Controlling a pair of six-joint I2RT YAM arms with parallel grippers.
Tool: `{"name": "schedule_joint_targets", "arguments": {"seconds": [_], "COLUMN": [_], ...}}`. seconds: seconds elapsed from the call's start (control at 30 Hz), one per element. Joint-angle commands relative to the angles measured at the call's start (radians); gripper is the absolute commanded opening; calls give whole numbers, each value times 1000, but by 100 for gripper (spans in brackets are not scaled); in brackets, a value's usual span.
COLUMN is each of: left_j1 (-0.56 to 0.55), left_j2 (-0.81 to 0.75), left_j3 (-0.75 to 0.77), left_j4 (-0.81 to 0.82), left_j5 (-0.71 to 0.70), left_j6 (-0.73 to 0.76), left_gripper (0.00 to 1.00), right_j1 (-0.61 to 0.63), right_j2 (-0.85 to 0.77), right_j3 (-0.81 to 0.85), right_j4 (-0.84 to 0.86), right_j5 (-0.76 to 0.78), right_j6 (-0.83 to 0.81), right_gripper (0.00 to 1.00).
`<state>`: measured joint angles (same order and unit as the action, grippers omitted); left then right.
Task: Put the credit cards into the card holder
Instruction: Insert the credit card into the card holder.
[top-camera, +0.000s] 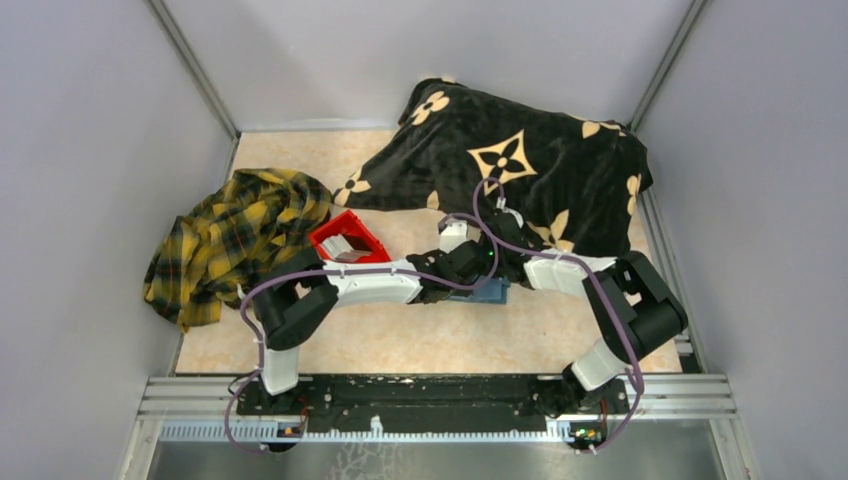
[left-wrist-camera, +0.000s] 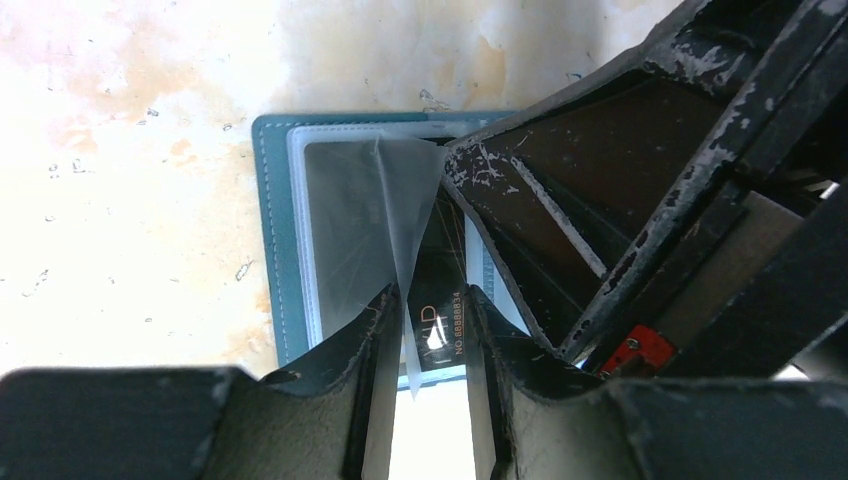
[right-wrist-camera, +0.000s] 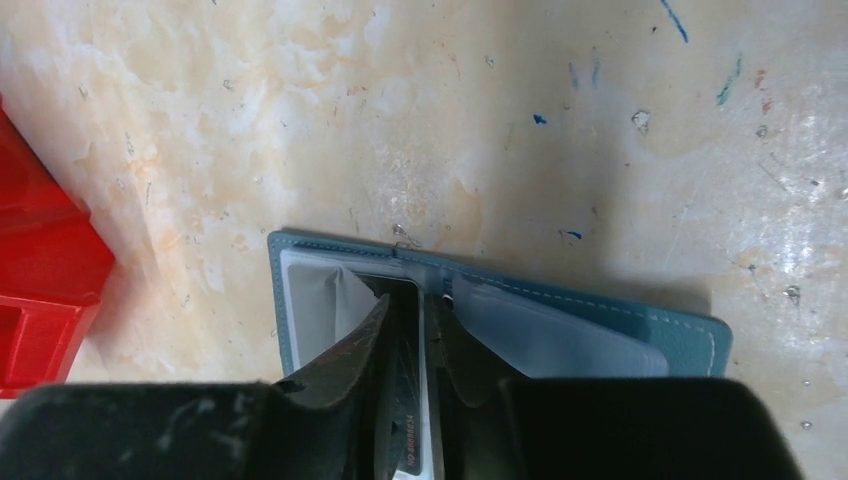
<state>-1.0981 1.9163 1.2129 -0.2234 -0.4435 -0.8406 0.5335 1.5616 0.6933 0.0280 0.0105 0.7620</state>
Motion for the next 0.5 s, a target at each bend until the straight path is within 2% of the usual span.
{"name": "schedule_joint_targets", "arguments": {"seconds": [0.0, 0.2, 0.47], "left_j1": [-22, -29, -39], "left_j2": [34, 45, 52], "left_j3": [36, 59, 80], "left_j4": [0, -5, -16], "left_j5": [17, 17, 8], "left_j6": [-4, -6, -7], "left_gripper": [36, 36, 36], "right_j1": [-7, -12, -15], "right_j2": [-5, -22, -74], "right_j3": [-41, -45, -48], "right_j4": [-117, -121, -136], "right_j5": [44, 43, 55], "right_j6": [-38, -46, -53], "right_gripper": [21, 28, 29]}}
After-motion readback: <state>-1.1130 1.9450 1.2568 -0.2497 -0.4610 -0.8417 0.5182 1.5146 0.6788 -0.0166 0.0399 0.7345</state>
